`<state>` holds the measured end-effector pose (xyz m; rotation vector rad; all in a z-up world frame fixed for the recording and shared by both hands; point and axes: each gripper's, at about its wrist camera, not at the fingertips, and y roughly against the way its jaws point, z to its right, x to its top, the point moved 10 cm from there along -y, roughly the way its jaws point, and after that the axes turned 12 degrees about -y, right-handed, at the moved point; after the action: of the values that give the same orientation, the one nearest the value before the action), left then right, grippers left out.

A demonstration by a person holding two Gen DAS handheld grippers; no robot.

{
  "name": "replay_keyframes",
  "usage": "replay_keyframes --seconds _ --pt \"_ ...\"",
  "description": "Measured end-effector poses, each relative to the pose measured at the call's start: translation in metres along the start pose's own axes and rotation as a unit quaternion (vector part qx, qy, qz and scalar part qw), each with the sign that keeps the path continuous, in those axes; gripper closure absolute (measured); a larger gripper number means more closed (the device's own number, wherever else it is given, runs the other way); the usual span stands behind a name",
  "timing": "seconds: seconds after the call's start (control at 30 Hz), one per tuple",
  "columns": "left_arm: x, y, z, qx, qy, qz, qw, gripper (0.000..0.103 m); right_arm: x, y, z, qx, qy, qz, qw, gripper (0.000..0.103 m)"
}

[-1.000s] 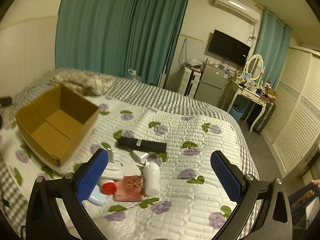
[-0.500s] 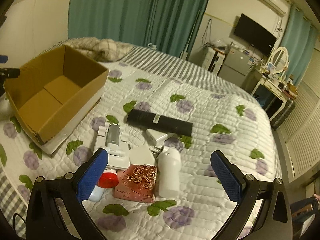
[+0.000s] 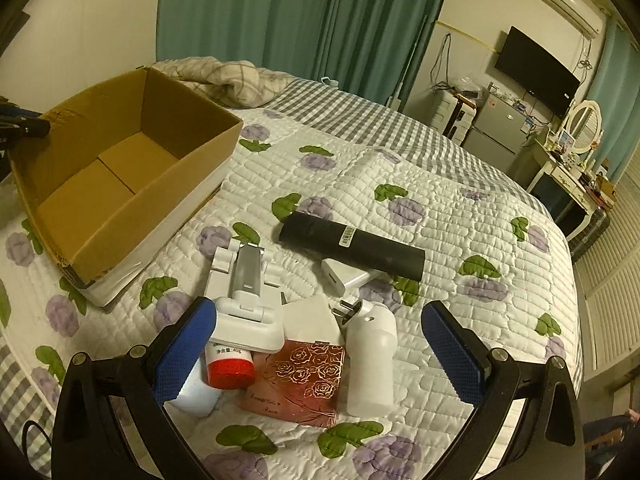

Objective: Organize rigid objects
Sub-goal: 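Grasp the box wall with the left gripper while the right gripper grasps the white phone stand, then carry the white phone stand into the box and open the right gripper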

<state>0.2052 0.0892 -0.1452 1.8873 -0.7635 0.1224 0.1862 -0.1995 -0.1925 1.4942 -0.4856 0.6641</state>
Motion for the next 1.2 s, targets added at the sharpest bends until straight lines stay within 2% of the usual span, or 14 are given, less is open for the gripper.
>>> replay_keyframes --seconds 0.2,0.53,0.57,0.67,0.8,0.97,1.1,1.2 --pt "0.000 -0.001 -0.001 -0.007 0.002 0.000 1.0000 0.096 0.004 -0.007 -0.010 0.004 0.017 -0.003 1.000 0.000" --pt "0.001 0.000 0.001 -0.003 -0.004 0.003 1.0000 0.096 -0.008 -0.066 -0.054 0.021 0.057 -0.068 0.996 0.001" --pt "0.001 0.000 0.001 -0.003 -0.004 0.003 1.0000 0.096 -0.010 -0.072 -0.058 0.020 0.063 -0.073 0.995 0.005" --pt "0.001 0.000 0.001 -0.004 -0.005 0.004 1.0000 0.096 -0.013 -0.085 -0.063 0.006 0.077 -0.083 0.994 0.028" --pt "0.001 0.001 0.002 -0.007 -0.006 0.007 0.9999 0.096 -0.013 -0.081 -0.056 0.023 0.056 -0.081 0.995 0.037" --pt "0.001 0.000 0.002 -0.007 -0.008 0.008 0.9999 0.096 -0.001 -0.071 -0.039 -0.004 0.045 -0.055 0.997 0.038" --pt "0.001 0.000 0.002 -0.008 -0.008 0.008 0.9999 0.096 -0.004 -0.085 -0.046 0.002 0.059 -0.070 0.996 0.040" --pt "0.001 0.000 0.002 -0.009 -0.007 0.009 0.9999 0.096 -0.011 -0.098 -0.052 0.013 0.069 -0.095 0.993 0.052"
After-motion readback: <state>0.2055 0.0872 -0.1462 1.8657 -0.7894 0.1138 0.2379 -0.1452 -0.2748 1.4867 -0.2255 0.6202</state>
